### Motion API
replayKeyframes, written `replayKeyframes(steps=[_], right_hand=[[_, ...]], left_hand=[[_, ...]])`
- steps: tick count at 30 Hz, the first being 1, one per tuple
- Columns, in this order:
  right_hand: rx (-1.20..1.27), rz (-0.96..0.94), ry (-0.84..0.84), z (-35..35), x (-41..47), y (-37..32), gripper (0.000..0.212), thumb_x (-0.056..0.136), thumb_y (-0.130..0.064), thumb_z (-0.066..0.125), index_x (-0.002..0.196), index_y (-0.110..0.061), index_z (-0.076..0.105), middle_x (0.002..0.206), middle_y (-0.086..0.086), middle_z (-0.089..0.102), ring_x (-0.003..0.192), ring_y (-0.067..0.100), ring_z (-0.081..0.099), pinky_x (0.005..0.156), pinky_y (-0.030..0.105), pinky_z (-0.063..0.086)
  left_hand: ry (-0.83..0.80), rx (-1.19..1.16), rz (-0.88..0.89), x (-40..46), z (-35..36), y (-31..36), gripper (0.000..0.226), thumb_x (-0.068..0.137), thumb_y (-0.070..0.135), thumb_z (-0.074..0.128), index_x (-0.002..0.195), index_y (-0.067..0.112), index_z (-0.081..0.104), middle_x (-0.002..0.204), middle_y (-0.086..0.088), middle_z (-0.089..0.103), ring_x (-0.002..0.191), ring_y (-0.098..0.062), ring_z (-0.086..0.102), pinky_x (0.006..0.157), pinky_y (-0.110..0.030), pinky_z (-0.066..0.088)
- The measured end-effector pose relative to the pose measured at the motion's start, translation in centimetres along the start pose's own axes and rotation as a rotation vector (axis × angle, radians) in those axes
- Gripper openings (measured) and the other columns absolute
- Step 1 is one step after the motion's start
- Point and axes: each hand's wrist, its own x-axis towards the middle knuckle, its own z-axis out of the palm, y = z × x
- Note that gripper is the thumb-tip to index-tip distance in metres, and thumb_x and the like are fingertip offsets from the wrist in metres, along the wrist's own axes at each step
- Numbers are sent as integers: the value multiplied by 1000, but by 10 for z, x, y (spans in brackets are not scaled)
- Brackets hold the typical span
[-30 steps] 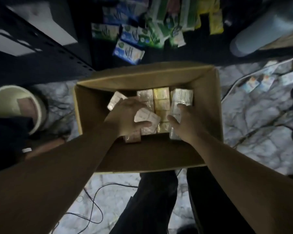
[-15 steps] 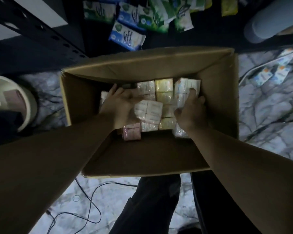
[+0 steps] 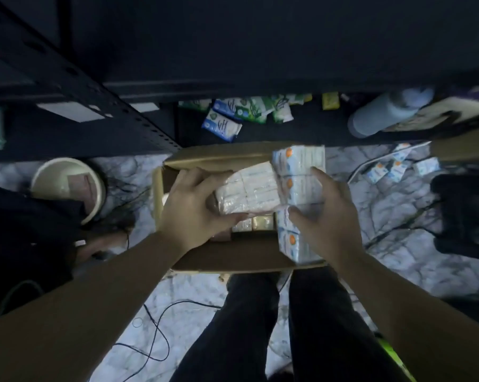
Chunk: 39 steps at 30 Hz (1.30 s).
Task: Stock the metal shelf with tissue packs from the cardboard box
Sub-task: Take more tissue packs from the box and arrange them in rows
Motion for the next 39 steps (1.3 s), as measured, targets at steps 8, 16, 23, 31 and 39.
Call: replayKeyframes(steps=[8, 16, 23, 31, 39], right_hand=[[117, -189, 143, -152, -45, -103, 85, 73, -21, 86, 149, -36, 51, 122, -25, 49, 114, -9, 49, 96, 15, 40], [213, -464, 262, -281, -100, -191, 84, 69, -17, 90, 145, -24, 58, 127, -7, 56, 119, -6, 53, 96, 23, 50], [285, -711, 344, -389, -130, -257, 78, 68, -14, 91, 140, -25, 62, 128, -10, 58, 120, 0, 57, 95, 18, 50], [300, -949, 460, -507, -163, -325, 69, 67, -19, 92, 130, -30, 67, 125, -12, 63, 115, 2, 61, 94, 10, 45], [182, -1129, 626, -598, -189, -391, 63, 70, -39, 87, 130, -30, 70, 120, -11, 63, 111, 7, 61, 96, 24, 46]], left_hand=[[110, -22, 29, 12, -142, 136, 80, 69, 69, 77, 134, 23, 68, 97, 5, 50, 93, -15, 45, 86, -23, 41], [223, -29, 73, 4, -274, 256, 83, 70, 73, 75, 139, 27, 65, 101, 6, 51, 98, -17, 49, 85, -21, 41], [395, 14, 188, 0, -375, 342, 77, 70, 63, 81, 140, 36, 60, 102, 12, 50, 100, -12, 49, 86, -18, 38], [499, 76, 386, 3, -484, 438, 69, 71, 66, 79, 135, 53, 58, 101, 13, 54, 106, -12, 54, 91, -22, 42], [503, 234, 516, 26, -587, 517, 78, 70, 74, 71, 139, 41, 61, 106, 12, 59, 102, -9, 59, 90, -34, 49]])
